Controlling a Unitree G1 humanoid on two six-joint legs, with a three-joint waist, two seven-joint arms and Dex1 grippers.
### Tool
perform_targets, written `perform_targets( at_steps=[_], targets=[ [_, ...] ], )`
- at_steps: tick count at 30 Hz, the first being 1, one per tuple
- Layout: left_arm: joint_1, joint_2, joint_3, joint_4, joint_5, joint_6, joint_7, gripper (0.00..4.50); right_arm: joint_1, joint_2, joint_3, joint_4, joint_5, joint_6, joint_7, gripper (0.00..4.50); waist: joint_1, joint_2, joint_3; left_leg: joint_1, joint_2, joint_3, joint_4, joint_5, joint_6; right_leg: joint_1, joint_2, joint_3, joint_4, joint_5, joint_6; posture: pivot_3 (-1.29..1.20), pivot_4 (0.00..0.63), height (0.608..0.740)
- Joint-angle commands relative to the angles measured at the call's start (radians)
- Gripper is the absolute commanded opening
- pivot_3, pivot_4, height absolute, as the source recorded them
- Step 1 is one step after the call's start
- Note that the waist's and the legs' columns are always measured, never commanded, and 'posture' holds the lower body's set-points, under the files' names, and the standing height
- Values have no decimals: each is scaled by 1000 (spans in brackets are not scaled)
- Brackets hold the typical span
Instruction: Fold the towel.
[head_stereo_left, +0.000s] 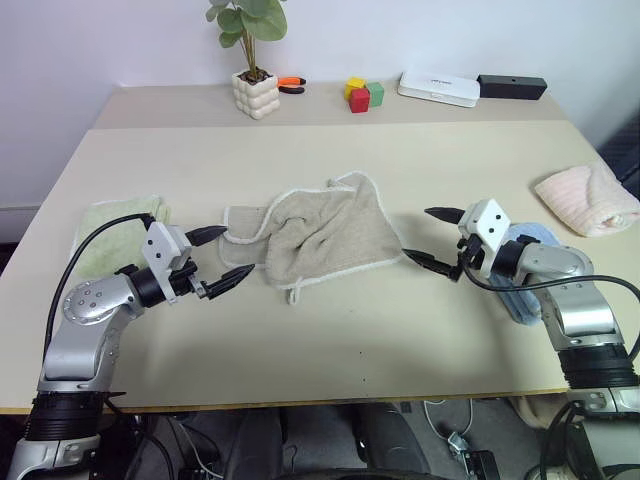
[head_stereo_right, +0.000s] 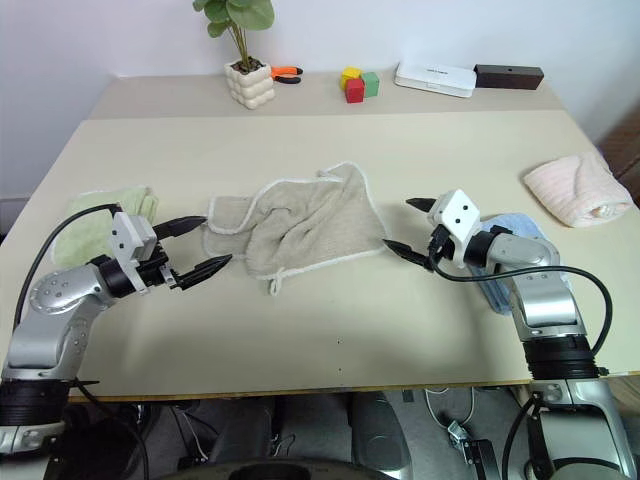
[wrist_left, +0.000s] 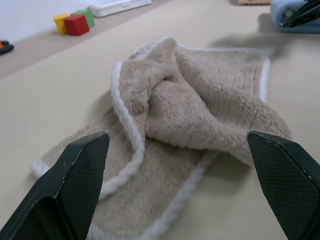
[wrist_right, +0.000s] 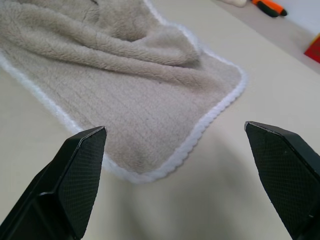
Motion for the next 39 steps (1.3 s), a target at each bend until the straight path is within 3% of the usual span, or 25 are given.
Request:
perform_targets(
  at_steps=[1,8,14,26,39],
  targets=[
    [-5,13,19,-4,-1,-20,-6,4482,-27,4,-12,-18,4,-9,-9,4500,-1,0,0,0,0,0,0,0,0,0,0,0,0,0,0,0,150,740],
    [14,46,14,25,18,-63,-57,4482,-23,-6,-21,-11,-1,-21,-12,4500,1,0,0,0,0,0,0,0,0,0,0,0,0,0,0,0,150,740],
    [17,89,-13,154,110,-227,-115,4482,-55,29,-1,-26,-6,-12,-45,4500,0,0,0,0,0,0,0,0,0,0,0,0,0,0,0,0,150,740],
    [-72,23,-80,387,217,-309,-46,4482,-9,94,7,-129,7,17,-90,4500,10,0,0,0,0,0,1,0,0,0,0,0,0,0,0,0,150,740],
    [-180,2,-174,568,273,-353,-106,4482,2,129,11,-181,-2,27,-152,4500,7,2,-2,1,0,0,1,0,0,1,0,0,1,0,0,0,150,740]
  ],
)
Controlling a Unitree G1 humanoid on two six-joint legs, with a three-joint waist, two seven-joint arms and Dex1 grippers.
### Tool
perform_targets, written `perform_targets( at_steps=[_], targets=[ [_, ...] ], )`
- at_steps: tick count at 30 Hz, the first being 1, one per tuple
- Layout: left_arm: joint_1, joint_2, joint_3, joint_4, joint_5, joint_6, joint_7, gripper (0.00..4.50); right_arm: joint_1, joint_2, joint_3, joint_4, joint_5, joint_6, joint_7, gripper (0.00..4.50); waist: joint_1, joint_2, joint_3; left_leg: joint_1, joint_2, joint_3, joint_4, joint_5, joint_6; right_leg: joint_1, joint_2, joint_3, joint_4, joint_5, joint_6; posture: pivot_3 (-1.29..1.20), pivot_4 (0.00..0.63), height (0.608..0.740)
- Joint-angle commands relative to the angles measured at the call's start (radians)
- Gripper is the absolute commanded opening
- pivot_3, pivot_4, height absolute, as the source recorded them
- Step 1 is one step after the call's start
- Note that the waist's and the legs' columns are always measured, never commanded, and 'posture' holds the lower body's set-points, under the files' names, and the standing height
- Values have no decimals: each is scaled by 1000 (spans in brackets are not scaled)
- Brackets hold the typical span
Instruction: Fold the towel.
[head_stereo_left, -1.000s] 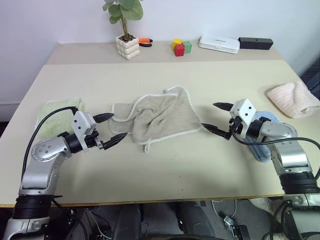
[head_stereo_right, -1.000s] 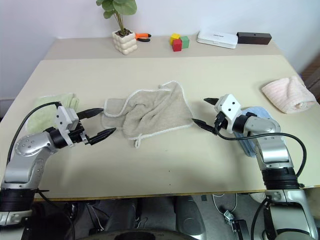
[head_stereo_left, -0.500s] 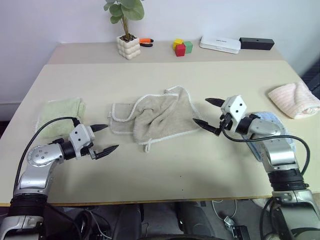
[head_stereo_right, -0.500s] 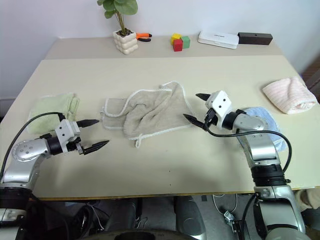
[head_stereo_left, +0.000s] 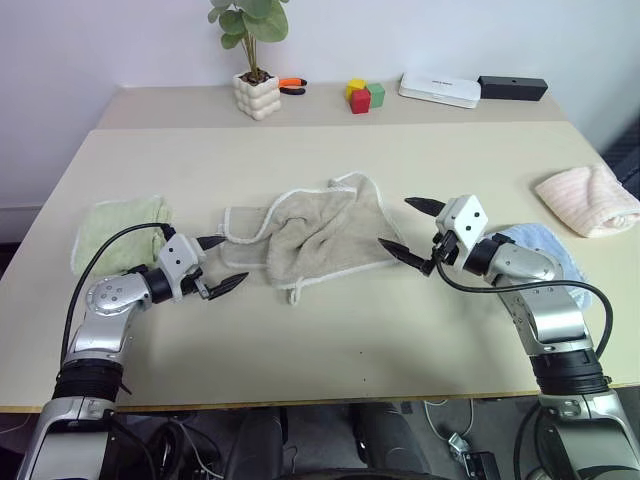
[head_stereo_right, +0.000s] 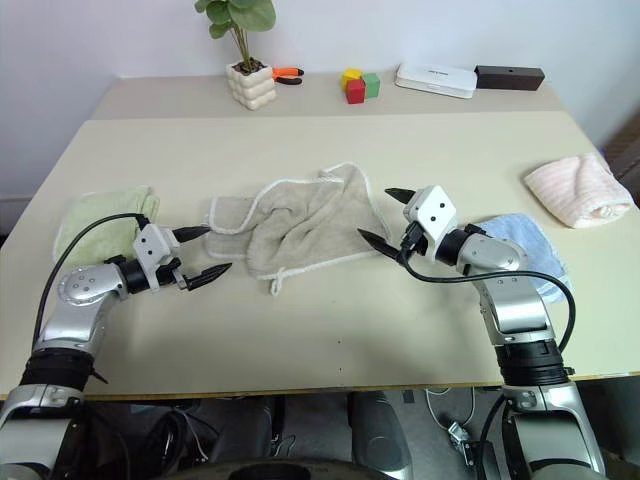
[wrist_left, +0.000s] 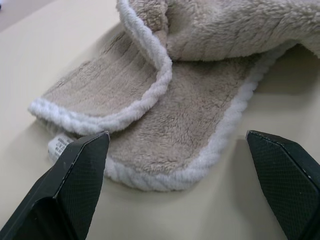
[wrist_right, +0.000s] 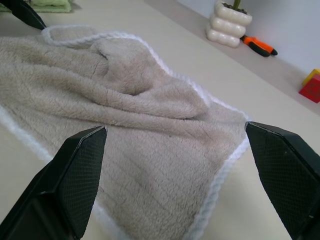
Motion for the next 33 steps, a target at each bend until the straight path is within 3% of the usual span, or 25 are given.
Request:
perform_targets(
  at_steps=[1,3,10,18,26,33],
  targets=[
    [0,12,-59,50,48,34,-49,4246,-4,7,-23,-50,15,-11,-18,4500,0,1,-1,0,0,0,0,0,0,0,0,0,0,0,0,0,150,740],
    [-14,8,-71,75,65,35,-39,3632,4,7,-25,-61,17,-9,-24,4500,0,3,-2,0,0,0,0,0,0,0,0,0,0,0,0,0,150,740],
    [-75,-18,-79,132,56,101,-11,187,26,5,-27,-81,17,-6,-40,4500,-1,8,-5,7,0,0,0,0,0,7,1,0,0,0,0,0,150,740],
    [-75,-7,-4,44,-74,242,-57,77,49,-31,-37,-35,-9,-41,-29,4500,-5,8,-5,7,0,-1,0,0,0,7,1,0,0,0,0,0,150,740],
    [-33,18,55,-90,-106,270,-31,77,74,-179,86,111,-211,-273,67,4500,-7,7,-4,2,0,0,-1,0,0,1,1,0,0,0,0,0,150,740],
    [11,5,54,-176,-119,288,-17,77,-38,-141,188,254,-357,-351,32,4500,-11,5,-3,2,1,0,0,0,0,1,1,0,0,0,0,0,150,740]
  ],
)
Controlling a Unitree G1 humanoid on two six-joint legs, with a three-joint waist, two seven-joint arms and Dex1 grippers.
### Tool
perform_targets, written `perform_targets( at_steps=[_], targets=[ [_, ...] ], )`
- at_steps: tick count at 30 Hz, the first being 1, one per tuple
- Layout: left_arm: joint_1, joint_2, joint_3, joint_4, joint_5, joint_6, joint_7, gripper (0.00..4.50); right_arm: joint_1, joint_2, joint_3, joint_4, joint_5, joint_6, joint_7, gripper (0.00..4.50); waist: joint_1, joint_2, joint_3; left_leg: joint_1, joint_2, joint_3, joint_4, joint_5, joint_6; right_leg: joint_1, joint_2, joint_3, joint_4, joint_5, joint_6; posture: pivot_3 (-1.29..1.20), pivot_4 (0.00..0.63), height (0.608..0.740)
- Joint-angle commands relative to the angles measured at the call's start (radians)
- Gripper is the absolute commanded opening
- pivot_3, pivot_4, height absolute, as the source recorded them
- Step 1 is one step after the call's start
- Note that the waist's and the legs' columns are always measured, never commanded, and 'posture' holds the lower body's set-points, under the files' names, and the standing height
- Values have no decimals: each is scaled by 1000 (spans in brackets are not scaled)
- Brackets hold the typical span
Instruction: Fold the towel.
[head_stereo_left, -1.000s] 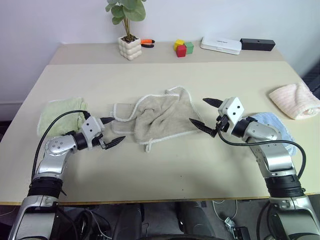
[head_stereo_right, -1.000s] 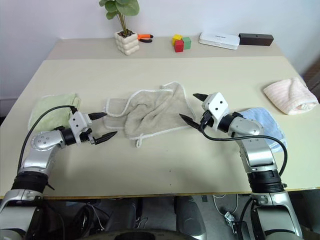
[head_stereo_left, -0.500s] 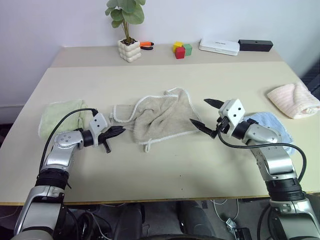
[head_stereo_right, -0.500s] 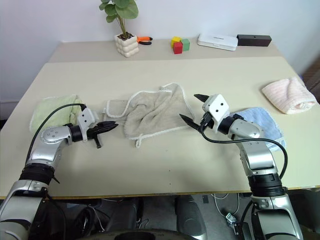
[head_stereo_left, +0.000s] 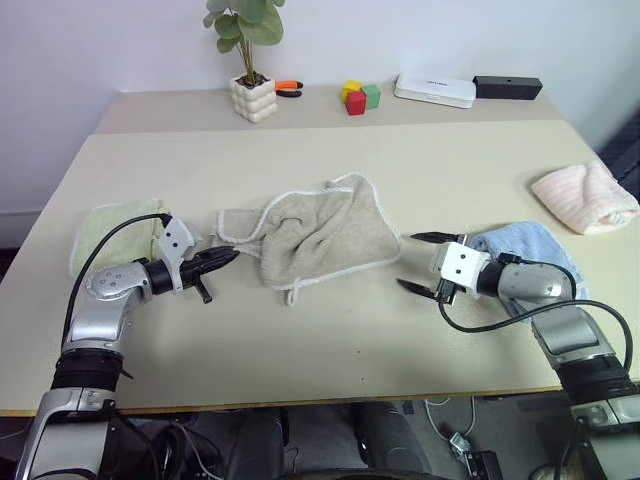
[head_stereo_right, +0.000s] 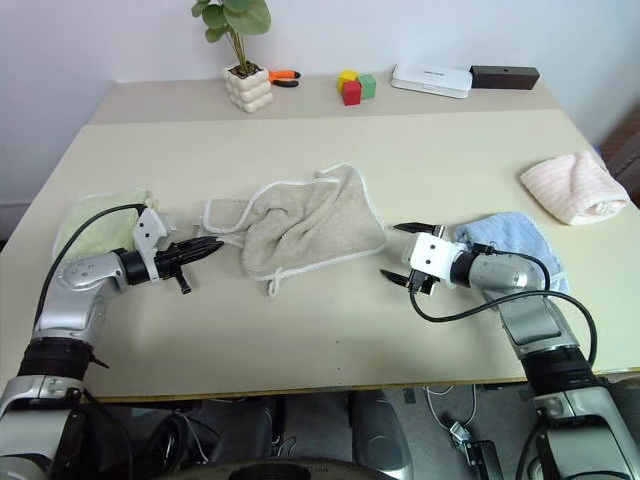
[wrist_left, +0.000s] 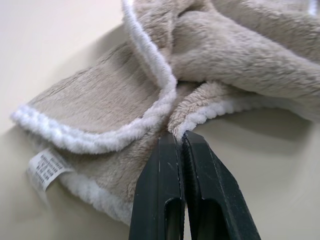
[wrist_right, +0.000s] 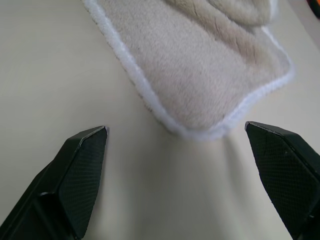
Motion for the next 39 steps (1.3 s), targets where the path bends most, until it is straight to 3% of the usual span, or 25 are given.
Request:
perform_targets(
  at_steps=[1,5,8,15,20,25,30,33,39],
  targets=[
    [13,-2,23,-64,-19,6,18,77,-57,28,52,80,-86,-36,-39,4500,-1,-1,0,0,0,0,0,0,0,0,0,0,0,0,0,0,150,740],
    [34,6,25,-88,-8,3,29,77,-119,71,92,151,-116,-21,-39,4500,-6,-4,-1,1,0,0,0,0,0,1,0,0,0,0,0,0,150,740],
    [41,11,31,-104,-13,14,35,0,-143,77,127,192,-151,-14,-27,3702,-13,-5,-2,4,0,0,0,0,0,4,0,0,0,0,0,0,150,740],
    [54,18,36,-132,-22,41,39,0,-184,112,139,234,-167,-13,-68,114,-19,-5,-2,9,0,0,0,0,0,8,0,0,0,0,-1,0,150,740],
    [77,38,41,-165,-42,85,19,0,-164,92,114,177,-130,27,-37,45,-18,-5,-2,8,0,0,-1,0,0,8,0,0,0,0,-1,0,150,740],
    [165,165,54,-246,-83,192,-86,0,-36,-46,29,-69,40,197,150,45,-1,-4,0,4,0,0,-2,0,0,4,-2,0,-1,-2,-1,0,150,740],
    [96,173,101,-209,-100,184,-62,0,-27,-131,-46,-211,125,344,202,45,9,-5,0,0,0,0,0,-1,1,1,-2,-1,-1,-3,-2,0,150,740],
    [-45,115,111,-92,-61,84,20,0,-135,-85,-58,-145,103,297,131,45,7,-5,1,0,0,0,1,0,0,1,-1,-1,-1,-4,-3,0,150,740],
    [-490,-2,58,371,134,-223,280,0,-537,67,14,370,-110,-12,-178,45,4,-6,1,-3,0,0,0,1,-1,-3,-1,-1,-1,-1,-1,0,150,740]
  ],
)
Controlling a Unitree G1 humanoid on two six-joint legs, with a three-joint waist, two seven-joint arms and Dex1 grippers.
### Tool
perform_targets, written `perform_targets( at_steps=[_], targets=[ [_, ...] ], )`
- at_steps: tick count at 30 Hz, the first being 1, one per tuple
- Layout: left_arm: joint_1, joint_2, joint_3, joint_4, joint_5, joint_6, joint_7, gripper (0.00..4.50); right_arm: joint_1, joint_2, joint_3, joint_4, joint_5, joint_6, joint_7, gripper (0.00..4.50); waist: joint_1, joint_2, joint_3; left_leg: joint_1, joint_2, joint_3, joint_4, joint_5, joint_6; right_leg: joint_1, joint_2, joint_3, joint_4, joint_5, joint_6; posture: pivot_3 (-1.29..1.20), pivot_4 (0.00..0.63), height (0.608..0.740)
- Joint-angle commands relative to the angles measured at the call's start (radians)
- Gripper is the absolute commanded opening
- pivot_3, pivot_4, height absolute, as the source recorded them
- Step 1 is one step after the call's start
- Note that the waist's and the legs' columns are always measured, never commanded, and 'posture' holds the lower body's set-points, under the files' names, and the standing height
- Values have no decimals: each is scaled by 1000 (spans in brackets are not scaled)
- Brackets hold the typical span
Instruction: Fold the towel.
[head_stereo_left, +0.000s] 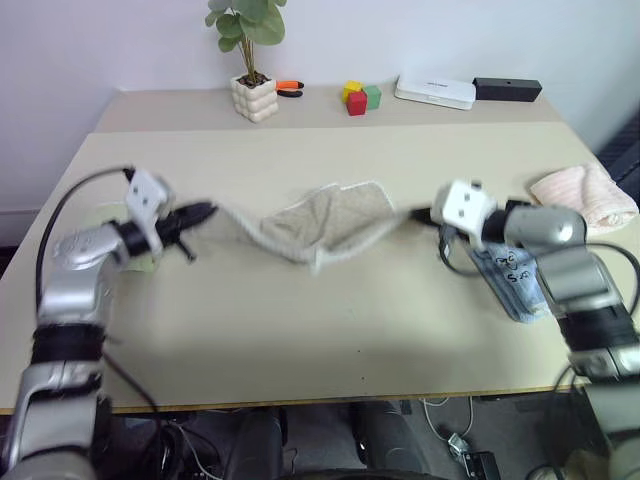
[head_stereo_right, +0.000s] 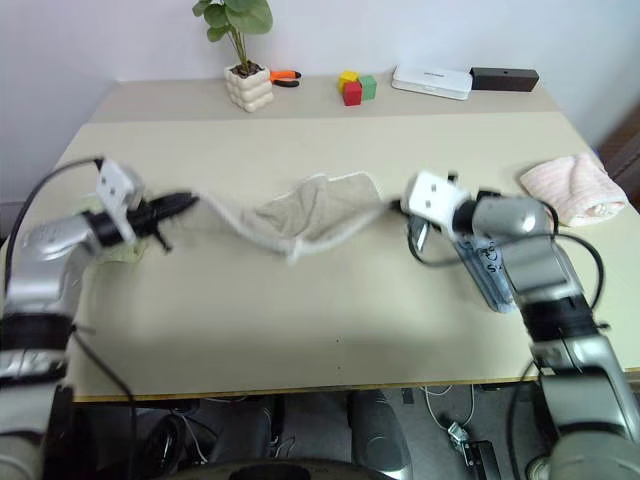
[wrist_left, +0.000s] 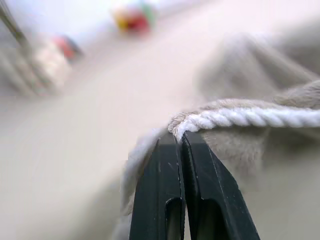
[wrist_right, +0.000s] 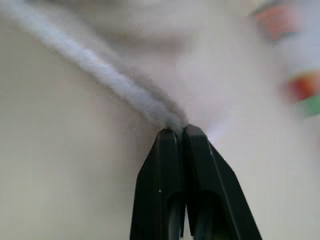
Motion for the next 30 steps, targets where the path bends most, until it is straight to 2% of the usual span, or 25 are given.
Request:
perform_targets(
  at_steps=[1,3,6,9,13,15,19,25,30],
  targets=[
    [-217,-5,-19,261,125,-189,168,0,-211,59,31,286,-132,-164,-227,45,-1,0,0,-1,0,0,-1,0,0,-1,0,0,0,0,0,0,150,740],
    [-377,6,-39,435,197,-273,297,0,-380,98,37,464,-195,-213,-403,45,-4,0,2,-4,0,1,-1,0,0,-6,-1,0,0,0,0,0,150,740],
    [-531,41,-58,587,272,-348,445,0,-542,115,19,611,-238,-267,-636,45,-5,0,2,-22,-1,1,-1,5,-8,-27,-2,0,3,0,0,0,150,740],
    [-600,59,-55,657,264,-353,378,0,-592,103,9,654,-242,-340,-722,45,-5,1,2,-31,-1,2,-4,6,-11,-36,-3,-1,5,0,0,0,150,740],
    [-562,89,-61,670,259,-414,249,0,-515,83,-15,620,-195,-403,-646,45,-8,1,2,-32,-1,3,-6,6,-11,-35,-3,-2,2,0,0,0,150,740],
    [-508,106,-66,657,253,-442,142,0,-414,60,-28,548,-154,-414,-557,45,-8,1,2,-32,-1,3,-4,6,-11,-33,-3,-3,2,0,0,0,150,740],
    [-402,118,-54,605,208,-481,-46,0,-144,-1,-47,276,-21,-357,-307,45,-9,2,3,-30,-1,1,0,6,-10,-30,-3,-4,3,1,1,0,150,740],
    [-219,135,-57,453,128,-418,-309,0,247,-163,-81,-78,114,-217,-32,45,-13,2,3,-21,-1,0,1,6,-8,-24,-3,-3,8,1,1,0,150,740],
    [-83,158,-65,285,88,-321,-430,0,395,-259,-125,-216,168,-102,80,45,-27,2,3,-15,0,1,1,5,-8,-19,-1,-2,11,1,0,0,150,740]
  ],
)
